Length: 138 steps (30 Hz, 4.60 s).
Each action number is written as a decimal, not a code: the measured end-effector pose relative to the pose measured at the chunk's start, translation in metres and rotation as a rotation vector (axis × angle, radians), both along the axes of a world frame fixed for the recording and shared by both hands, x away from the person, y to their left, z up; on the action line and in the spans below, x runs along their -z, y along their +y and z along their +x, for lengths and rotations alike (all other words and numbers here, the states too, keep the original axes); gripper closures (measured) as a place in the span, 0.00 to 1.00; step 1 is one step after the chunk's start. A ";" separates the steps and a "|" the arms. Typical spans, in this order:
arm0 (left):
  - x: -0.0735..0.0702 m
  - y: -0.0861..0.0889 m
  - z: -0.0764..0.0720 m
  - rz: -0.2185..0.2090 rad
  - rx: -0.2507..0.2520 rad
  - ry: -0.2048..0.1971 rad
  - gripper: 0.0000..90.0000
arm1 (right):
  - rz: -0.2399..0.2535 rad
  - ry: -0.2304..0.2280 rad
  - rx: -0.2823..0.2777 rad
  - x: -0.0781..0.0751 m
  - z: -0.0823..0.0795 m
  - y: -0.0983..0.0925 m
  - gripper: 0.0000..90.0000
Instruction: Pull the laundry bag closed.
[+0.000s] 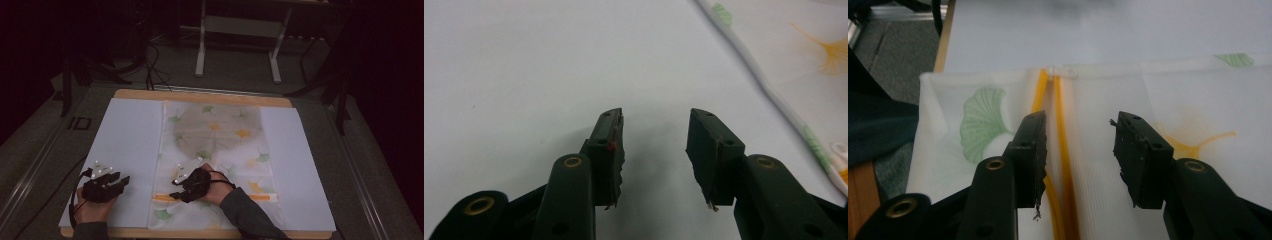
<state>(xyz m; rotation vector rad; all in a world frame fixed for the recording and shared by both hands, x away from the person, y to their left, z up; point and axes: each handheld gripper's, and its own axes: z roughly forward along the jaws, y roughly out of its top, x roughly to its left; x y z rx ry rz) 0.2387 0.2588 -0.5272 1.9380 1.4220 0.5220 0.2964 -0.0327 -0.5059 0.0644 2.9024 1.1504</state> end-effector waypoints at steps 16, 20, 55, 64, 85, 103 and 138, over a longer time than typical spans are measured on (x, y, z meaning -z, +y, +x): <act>0.000 0.002 -0.001 -0.005 0.000 0.001 0.64 | -0.009 0.021 -0.066 0.007 -0.005 0.032 0.59; 0.000 0.003 -0.002 -0.009 -0.003 0.001 0.64 | -0.004 0.024 -0.066 0.009 -0.005 0.036 0.56; 0.001 0.005 -0.002 -0.011 0.013 0.002 0.64 | 0.001 0.038 -0.098 0.025 -0.013 0.069 0.47; 0.001 0.004 -0.002 -0.007 0.017 0.005 0.64 | -0.024 0.030 -0.092 0.025 -0.013 0.063 0.50; 0.001 0.003 -0.002 -0.003 0.018 0.005 0.64 | -0.093 0.020 -0.077 0.020 -0.007 0.057 0.82; 0.002 0.002 -0.002 -0.008 0.023 0.004 0.64 | -0.098 0.084 -0.048 0.016 -0.001 0.058 0.92; -0.001 -0.013 -0.014 -0.021 0.129 0.051 0.63 | -0.154 0.086 -0.030 0.018 0.001 0.060 0.93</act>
